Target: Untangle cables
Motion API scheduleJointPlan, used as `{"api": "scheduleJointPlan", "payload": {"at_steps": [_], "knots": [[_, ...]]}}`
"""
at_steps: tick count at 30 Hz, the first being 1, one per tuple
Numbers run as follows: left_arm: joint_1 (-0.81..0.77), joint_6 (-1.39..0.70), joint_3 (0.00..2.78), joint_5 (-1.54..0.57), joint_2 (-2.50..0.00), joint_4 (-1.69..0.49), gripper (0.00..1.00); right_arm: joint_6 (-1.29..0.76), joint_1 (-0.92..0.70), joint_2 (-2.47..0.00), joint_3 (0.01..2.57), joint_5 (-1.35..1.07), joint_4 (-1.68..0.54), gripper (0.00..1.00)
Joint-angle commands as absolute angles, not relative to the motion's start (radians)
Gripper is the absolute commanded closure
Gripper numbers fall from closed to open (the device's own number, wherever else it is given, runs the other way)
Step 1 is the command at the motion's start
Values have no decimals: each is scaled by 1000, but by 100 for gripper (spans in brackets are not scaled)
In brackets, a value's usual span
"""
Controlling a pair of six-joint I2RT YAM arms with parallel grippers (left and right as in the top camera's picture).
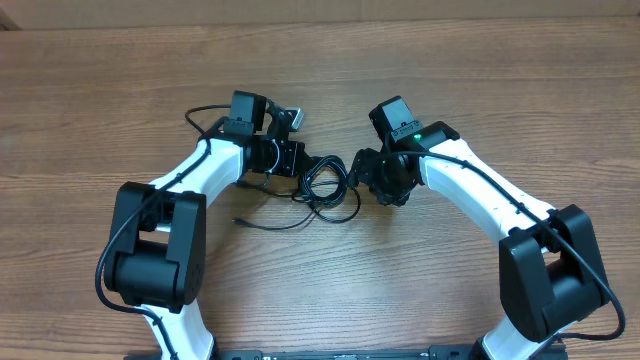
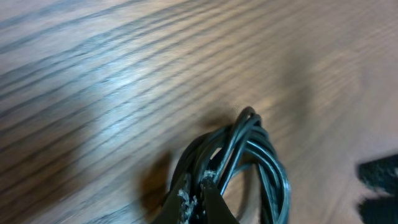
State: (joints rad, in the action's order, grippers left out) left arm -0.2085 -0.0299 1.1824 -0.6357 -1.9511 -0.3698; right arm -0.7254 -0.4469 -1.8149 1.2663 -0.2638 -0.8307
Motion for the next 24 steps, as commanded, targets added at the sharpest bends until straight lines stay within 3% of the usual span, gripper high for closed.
{"api": "scheduleJointPlan", "payload": {"at_steps": [1,3,11,24], "knots": [[-163,201,1201,-923,-1967,-366,96,-737,-441,-1782,1267,-369,-789,47],[-135,233,1201,-1021,-1967,-367,96,-746,-436,-1782,1267,-422,-753,58],[-131,247,1201,-1105,-1967,-369,96,-1126,-446,-1782,1267,-399,-632,60],[-158,215,1201,-1120,-1967,-361,96,-1156,-477,-1782,1267,-262,-604,73]]}}
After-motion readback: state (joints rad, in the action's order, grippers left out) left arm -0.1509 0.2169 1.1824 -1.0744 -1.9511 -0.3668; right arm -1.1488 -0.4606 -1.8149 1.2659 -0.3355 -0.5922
